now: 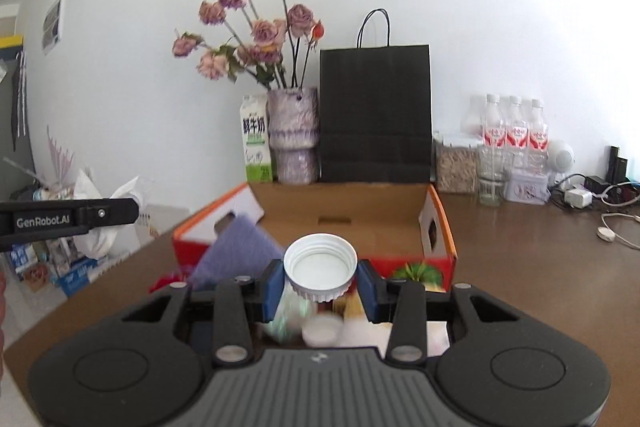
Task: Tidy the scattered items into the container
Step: 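Carry tissue and cap into the cardboard box and open both tools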
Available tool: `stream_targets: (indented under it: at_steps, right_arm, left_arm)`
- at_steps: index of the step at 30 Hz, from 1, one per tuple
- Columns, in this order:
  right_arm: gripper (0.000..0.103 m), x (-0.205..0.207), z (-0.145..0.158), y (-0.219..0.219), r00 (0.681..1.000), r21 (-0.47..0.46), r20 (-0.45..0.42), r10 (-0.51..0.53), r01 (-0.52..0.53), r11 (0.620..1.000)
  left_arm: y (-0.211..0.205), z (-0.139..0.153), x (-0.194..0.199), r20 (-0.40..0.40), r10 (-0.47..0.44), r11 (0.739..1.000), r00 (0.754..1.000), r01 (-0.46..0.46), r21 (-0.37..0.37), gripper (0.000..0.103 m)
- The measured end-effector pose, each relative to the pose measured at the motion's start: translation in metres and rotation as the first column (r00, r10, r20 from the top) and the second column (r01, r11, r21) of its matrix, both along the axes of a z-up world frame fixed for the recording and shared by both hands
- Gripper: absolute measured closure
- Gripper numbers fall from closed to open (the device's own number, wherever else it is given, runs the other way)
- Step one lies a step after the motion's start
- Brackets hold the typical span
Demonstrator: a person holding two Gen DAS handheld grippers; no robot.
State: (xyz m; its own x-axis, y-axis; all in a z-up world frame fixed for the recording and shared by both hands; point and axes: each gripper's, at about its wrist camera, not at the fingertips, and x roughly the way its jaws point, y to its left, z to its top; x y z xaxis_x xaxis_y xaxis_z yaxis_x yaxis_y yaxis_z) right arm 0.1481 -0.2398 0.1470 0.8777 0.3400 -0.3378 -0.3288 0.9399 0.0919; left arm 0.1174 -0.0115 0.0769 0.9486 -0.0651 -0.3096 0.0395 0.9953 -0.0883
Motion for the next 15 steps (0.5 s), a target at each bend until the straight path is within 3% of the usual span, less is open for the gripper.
stream_targets:
  at_steps: [8, 12, 14, 15]
  right_arm:
    - [0.065, 0.106, 0.006, 0.023, 0.997, 0.049, -0.010, -0.083, 0.083, 0.995]
    - [0.065, 0.143, -0.014, 0.027, 0.990, 0.043, -0.068, -0.127, 0.130, 0.991]
    - [0.065, 0.149, -0.024, 0.030, 0.987, 0.010, -0.091, -0.131, 0.132, 0.991]
    - [0.065, 0.151, -0.028, 0.030, 0.986, 0.004, -0.104, -0.129, 0.131, 0.991]
  left_arm:
    - [0.003, 0.002, 0.106, -0.046, 0.044, 0.994, 0.998, -0.048, -0.095, 0.086]
    - [0.010, -0.023, 0.148, -0.073, 0.096, 0.990, 0.993, -0.103, -0.097, 0.086]
    - [0.010, -0.042, 0.162, -0.147, 0.091, 0.994, 0.985, -0.099, -0.047, 0.086]
    - [0.012, -0.049, 0.167, -0.174, 0.085, 0.994, 0.981, -0.096, -0.057, 0.086]
